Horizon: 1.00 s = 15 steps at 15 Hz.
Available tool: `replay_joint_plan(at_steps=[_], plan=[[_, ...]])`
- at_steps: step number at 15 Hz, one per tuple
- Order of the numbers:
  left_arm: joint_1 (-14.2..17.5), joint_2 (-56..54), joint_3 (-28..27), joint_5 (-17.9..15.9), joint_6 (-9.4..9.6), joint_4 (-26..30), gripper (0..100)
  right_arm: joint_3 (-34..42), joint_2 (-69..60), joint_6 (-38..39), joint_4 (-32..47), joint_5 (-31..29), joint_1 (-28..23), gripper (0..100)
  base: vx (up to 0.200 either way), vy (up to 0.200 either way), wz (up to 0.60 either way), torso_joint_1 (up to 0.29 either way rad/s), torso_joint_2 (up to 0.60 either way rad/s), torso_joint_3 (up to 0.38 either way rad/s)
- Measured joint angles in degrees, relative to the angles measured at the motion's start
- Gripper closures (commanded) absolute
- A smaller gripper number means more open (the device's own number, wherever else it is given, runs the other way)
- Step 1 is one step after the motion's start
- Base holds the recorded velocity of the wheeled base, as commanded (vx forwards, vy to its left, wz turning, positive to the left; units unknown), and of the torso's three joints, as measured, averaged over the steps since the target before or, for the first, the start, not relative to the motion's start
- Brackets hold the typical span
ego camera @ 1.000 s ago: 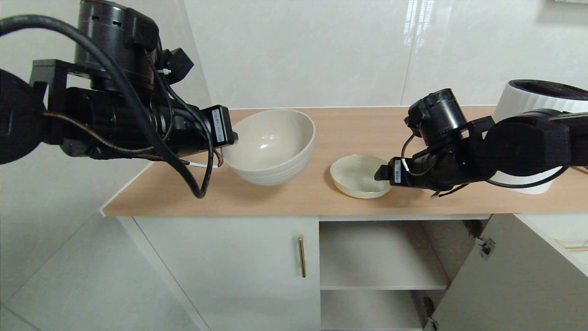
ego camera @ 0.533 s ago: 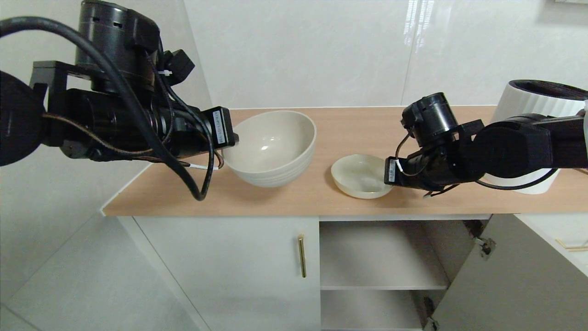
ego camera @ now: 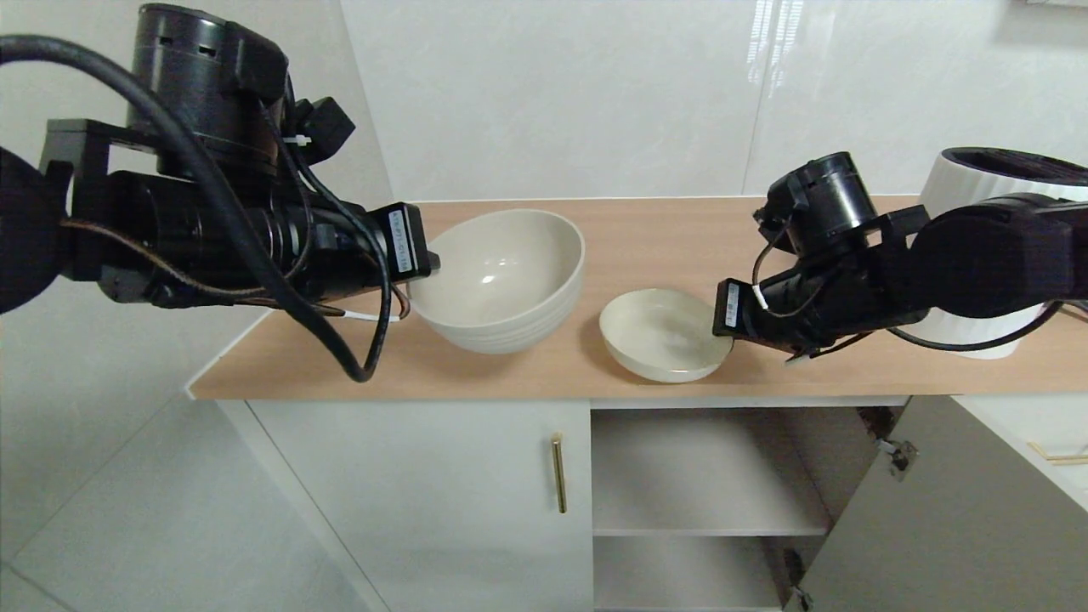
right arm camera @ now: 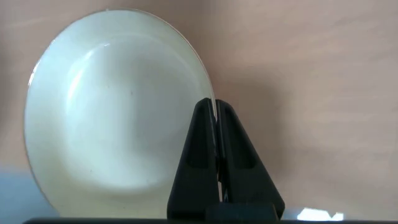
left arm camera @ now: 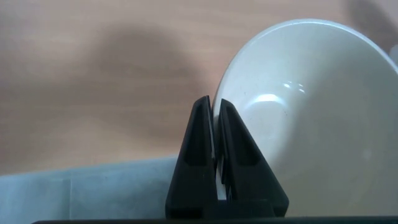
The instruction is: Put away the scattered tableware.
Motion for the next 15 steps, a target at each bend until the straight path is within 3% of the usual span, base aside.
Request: replay_joint_plan(at_steps=[3,6,10,15], plan=[[-0.17,-3.08,5.14,-3.23,1.07,-0.11,100,1.93,-5.46,0.55,3.24,7.52,-0.98,100,0.000,0.000,0.00,0.000,0.00,0.000],[-0.16,-6.42,10.08,-3.95,1.18,-0.23,100,7.80,-12.24,-0.93,5.33,13.59,-1.85,100,0.000,0.000,0.00,0.000,0.00,0.000],[-0.16,-9.84,18.26,-3.97,0.00,-0.23,100,17.66,-17.94,-1.71,5.58,14.42,-2.10,100,0.000,0.000,0.00,0.000,0.00,0.000],[-0.09,-10.14,20.44,-4.00,-0.73,-0.34,100,23.39,-19.41,-4.35,5.24,14.36,-5.08,100,-0.120,0.000,0.00,0.002,0.00,0.000]])
